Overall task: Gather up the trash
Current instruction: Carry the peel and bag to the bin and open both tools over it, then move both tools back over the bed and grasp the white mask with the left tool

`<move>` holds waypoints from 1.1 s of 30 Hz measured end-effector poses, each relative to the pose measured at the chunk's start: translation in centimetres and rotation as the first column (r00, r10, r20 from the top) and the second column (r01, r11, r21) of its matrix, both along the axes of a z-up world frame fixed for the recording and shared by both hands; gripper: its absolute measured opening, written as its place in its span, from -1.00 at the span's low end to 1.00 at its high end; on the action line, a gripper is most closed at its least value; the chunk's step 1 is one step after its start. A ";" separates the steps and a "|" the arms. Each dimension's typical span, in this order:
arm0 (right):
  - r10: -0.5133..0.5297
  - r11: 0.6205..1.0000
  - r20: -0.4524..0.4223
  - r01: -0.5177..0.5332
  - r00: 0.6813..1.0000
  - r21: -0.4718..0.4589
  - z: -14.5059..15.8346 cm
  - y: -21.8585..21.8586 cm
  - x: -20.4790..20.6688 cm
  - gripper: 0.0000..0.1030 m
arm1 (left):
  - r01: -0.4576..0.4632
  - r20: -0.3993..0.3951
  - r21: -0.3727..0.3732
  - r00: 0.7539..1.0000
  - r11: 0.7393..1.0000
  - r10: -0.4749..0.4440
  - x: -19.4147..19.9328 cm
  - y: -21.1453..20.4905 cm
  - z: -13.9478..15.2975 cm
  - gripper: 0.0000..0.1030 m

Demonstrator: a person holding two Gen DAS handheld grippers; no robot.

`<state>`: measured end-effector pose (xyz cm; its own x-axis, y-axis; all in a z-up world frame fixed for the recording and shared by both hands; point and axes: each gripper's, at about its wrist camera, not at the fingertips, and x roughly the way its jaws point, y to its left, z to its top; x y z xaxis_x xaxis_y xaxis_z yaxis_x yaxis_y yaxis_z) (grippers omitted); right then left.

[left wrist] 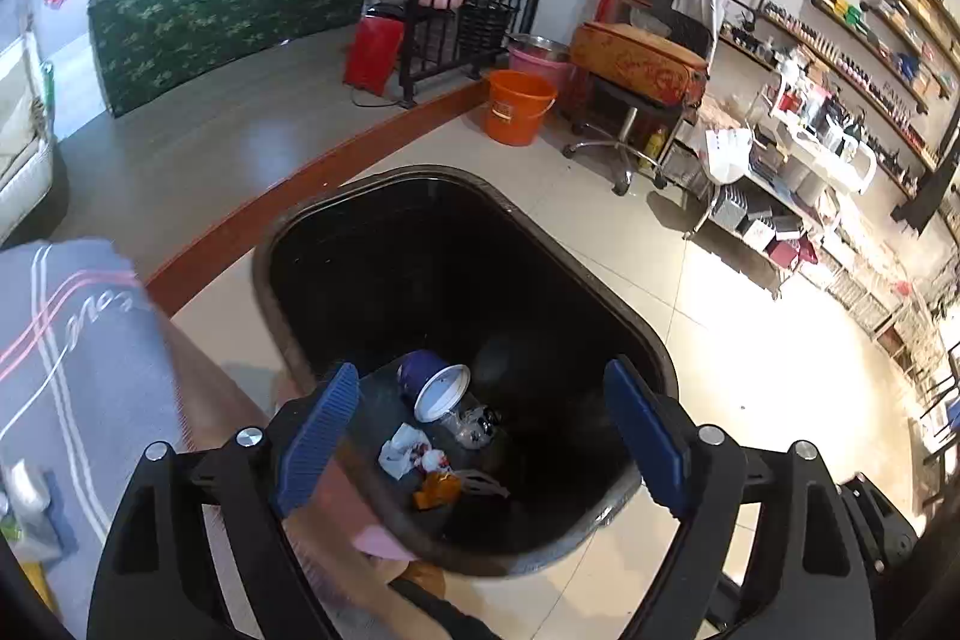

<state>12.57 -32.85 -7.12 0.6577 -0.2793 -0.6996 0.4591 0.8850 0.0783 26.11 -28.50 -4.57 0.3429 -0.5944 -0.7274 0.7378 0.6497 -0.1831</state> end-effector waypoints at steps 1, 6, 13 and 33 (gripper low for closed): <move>0.001 1.000 0.000 -0.001 1.000 -0.003 0.0 0.1 0.1 0.46 | -0.019 0.002 -0.007 1.000 1.000 0.019 -0.2 0.8 0.2 0.66; 0.015 1.000 0.004 -0.015 1.000 -0.018 0.4 0.9 0.7 0.56 | -0.076 0.077 -0.059 0.994 0.995 0.080 -2.7 4.9 2.0 0.83; 0.075 0.997 0.011 -0.074 0.997 -0.030 1.0 3.4 1.8 0.63 | -0.184 0.228 -0.057 0.954 0.981 0.192 -5.2 10.9 4.2 0.90; 0.317 0.948 -0.006 -0.317 0.948 -0.035 1.9 13.3 5.9 0.63 | -0.578 0.333 0.046 0.778 0.815 0.533 -6.8 28.9 3.0 0.90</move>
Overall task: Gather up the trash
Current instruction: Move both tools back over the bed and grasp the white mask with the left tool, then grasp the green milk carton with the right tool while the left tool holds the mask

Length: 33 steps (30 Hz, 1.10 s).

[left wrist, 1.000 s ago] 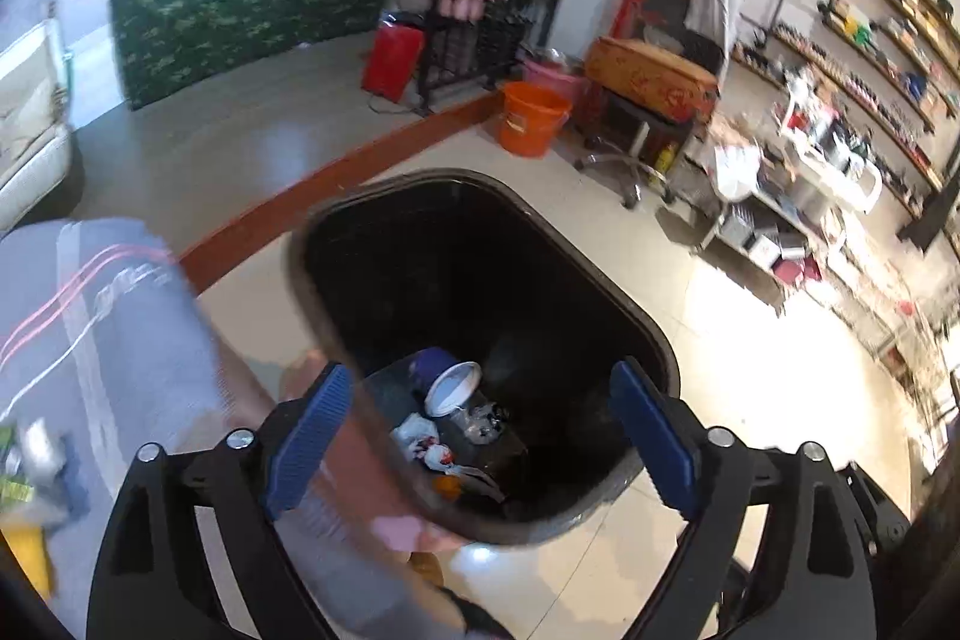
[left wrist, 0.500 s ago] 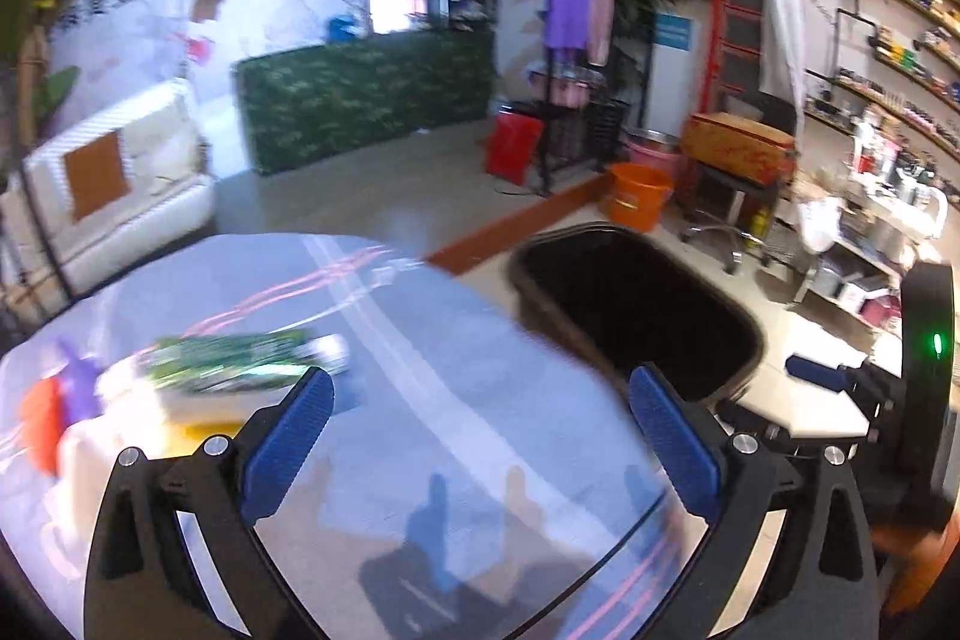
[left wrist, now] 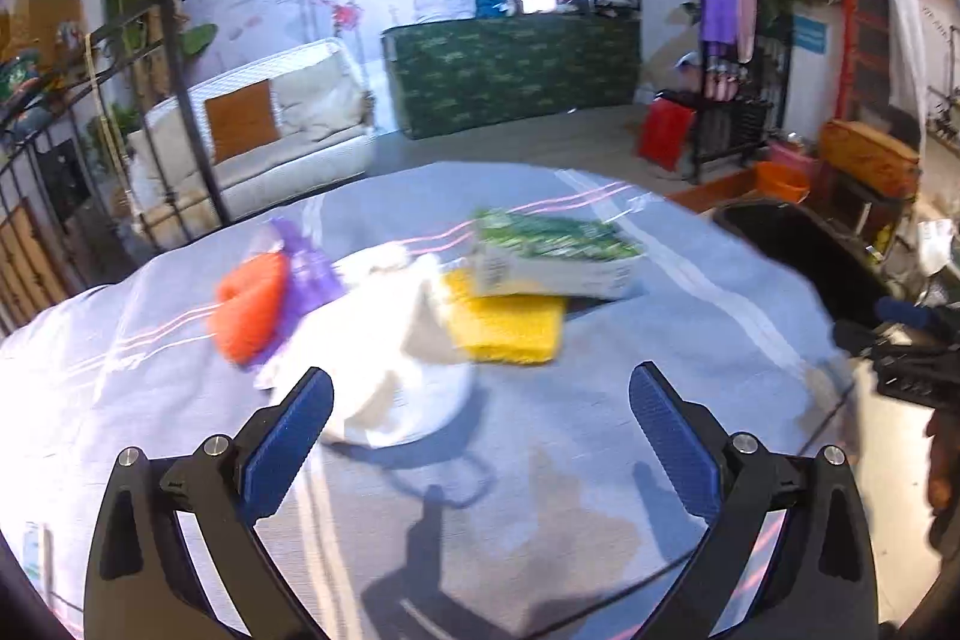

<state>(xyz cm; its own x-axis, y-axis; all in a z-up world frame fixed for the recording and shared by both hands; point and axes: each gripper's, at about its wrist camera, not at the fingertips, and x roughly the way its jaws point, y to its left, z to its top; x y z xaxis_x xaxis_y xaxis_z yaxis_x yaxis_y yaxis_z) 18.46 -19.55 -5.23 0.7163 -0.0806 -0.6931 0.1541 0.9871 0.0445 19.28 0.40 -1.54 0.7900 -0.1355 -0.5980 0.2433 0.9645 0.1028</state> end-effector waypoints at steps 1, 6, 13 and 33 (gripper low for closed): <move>0.006 1.000 0.001 -0.006 1.000 -0.003 0.1 0.3 0.0 0.63 | -0.017 -0.004 0.004 1.000 1.000 0.017 0.4 0.6 -0.2 0.90; 0.030 1.000 0.004 -0.030 1.000 -0.008 0.6 1.6 0.1 0.63 | -0.057 -0.060 0.053 0.996 0.997 0.060 1.9 3.9 -1.9 0.86; 0.084 0.996 0.001 -0.084 0.996 -0.006 1.4 2.8 0.5 0.63 | -0.056 -0.083 0.118 0.994 0.991 0.066 4.7 4.8 -3.1 0.54; 0.451 0.888 -0.027 -0.452 0.892 -0.086 3.5 10.6 6.3 0.63 | -0.104 -0.005 -0.087 0.995 0.991 0.104 2.2 8.8 0.6 -0.86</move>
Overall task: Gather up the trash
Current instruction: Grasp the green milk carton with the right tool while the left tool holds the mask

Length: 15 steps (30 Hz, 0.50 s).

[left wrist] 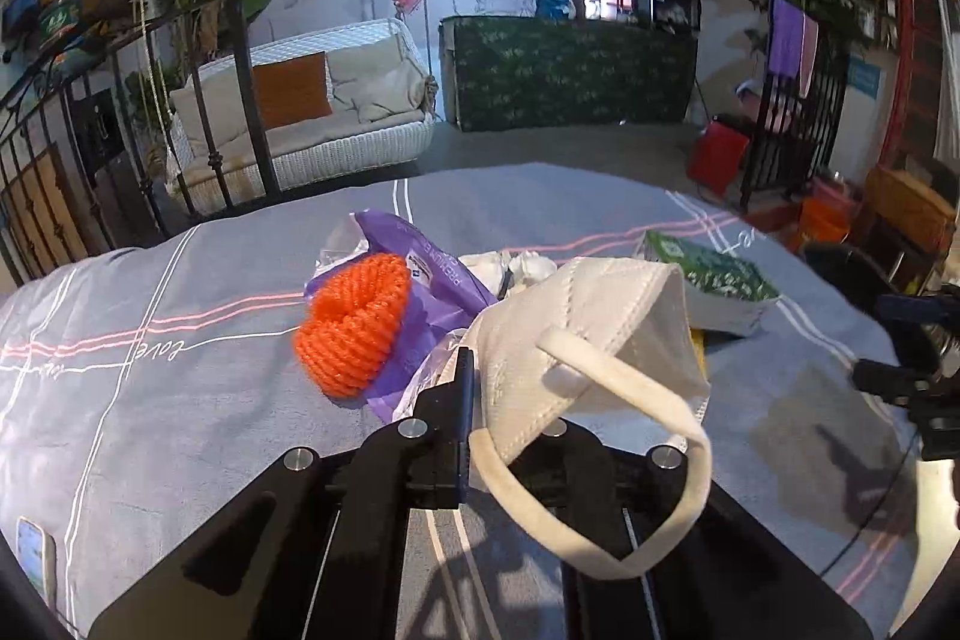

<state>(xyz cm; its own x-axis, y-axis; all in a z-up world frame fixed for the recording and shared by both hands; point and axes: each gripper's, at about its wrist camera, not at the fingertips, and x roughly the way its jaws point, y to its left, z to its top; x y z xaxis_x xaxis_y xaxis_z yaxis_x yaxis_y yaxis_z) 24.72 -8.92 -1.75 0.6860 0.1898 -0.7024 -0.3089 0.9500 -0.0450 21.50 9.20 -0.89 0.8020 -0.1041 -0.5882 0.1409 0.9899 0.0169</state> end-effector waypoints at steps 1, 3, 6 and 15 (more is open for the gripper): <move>0.033 0.999 -0.003 -0.033 0.999 -0.008 0.0 0.6 0.6 0.63 | 0.000 0.005 -0.009 1.000 1.000 0.000 -0.2 0.3 0.4 -0.86; 0.093 0.995 -0.005 -0.093 0.996 -0.043 -0.1 1.7 2.0 0.63 | -0.005 0.013 -0.032 1.000 0.999 0.005 -1.0 0.8 0.9 -0.86; 0.166 0.980 -0.020 -0.167 0.986 -0.108 -0.5 3.3 4.1 0.63 | -0.008 0.003 -0.083 1.000 0.997 0.008 -2.2 1.6 1.0 -0.86; 0.291 0.928 -0.060 -0.297 0.955 -0.226 -1.7 5.7 8.7 0.63 | -0.018 -0.034 -0.113 0.999 0.993 0.014 -3.1 2.4 -0.1 -0.86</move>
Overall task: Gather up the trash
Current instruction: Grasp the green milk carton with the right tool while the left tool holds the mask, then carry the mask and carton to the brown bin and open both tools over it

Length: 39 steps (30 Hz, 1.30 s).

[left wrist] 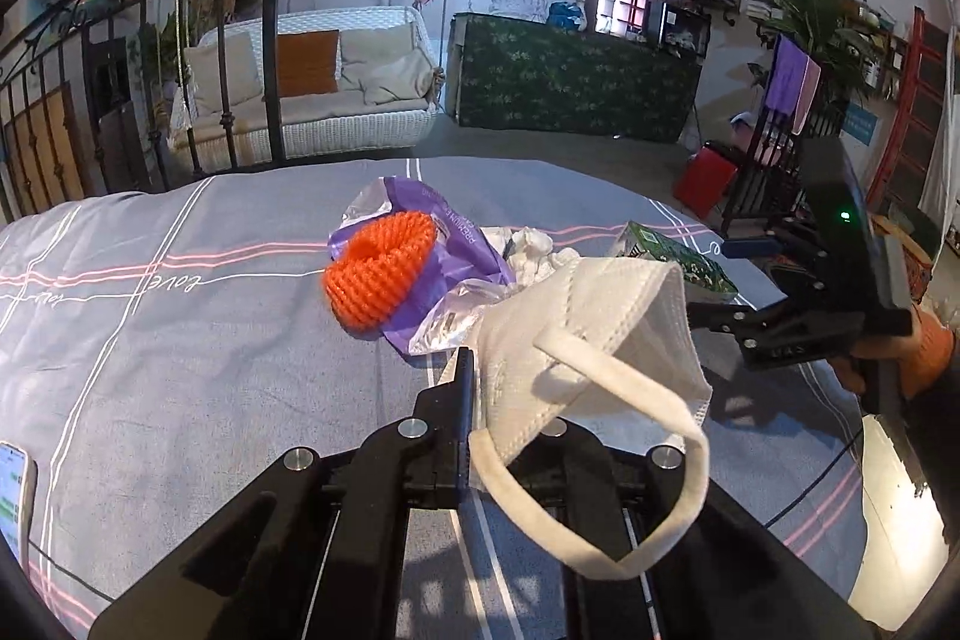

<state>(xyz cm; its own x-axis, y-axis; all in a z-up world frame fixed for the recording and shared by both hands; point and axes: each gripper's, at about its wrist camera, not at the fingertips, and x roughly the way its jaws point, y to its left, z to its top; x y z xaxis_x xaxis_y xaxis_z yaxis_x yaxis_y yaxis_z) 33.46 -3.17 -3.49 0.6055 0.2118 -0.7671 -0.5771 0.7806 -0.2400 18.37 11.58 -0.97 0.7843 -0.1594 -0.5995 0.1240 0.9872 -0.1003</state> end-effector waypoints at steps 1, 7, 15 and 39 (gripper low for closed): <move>0.022 0.999 -0.001 -0.022 1.000 -0.029 -0.2 0.3 0.3 0.63 | 0.002 -0.001 -0.002 1.000 1.000 -0.002 0.0 0.0 0.0 -0.86; 0.164 0.973 -0.045 -0.169 0.985 -0.160 -1.2 1.3 2.2 0.61 | 0.004 0.005 -0.008 1.000 1.000 -0.004 -0.4 -0.2 0.1 -0.86; 0.290 0.923 -0.105 -0.307 0.951 -0.232 -2.2 1.8 3.0 0.26 | 0.011 -0.008 -0.001 1.000 1.000 -0.011 -0.5 -0.4 -0.4 -0.86; -0.258 0.944 0.074 0.235 0.963 0.232 2.9 -7.3 -8.3 0.08 | 0.165 0.002 -0.069 0.986 0.984 -0.166 -0.6 -6.1 -0.4 -0.86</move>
